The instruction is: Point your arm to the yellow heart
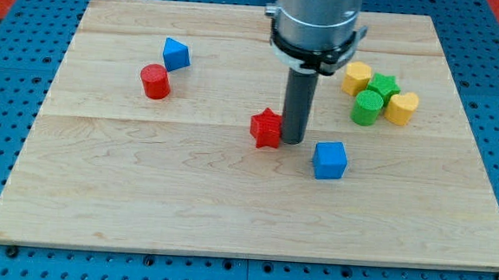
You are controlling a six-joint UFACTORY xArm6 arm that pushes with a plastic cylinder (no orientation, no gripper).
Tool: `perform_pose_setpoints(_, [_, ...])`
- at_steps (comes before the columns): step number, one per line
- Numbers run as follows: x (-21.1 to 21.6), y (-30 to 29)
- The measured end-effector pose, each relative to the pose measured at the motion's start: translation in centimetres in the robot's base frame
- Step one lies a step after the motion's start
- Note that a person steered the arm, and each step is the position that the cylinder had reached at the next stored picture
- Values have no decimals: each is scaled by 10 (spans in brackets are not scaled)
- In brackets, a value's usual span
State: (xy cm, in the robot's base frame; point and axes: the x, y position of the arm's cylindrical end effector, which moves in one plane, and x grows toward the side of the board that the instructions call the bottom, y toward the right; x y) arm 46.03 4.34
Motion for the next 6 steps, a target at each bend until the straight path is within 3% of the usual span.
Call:
perform_pose_setpoints(2, [0, -1])
perform_pose_setpoints(5, [-12, 152])
perform_pose_setpoints(6, [-12, 169])
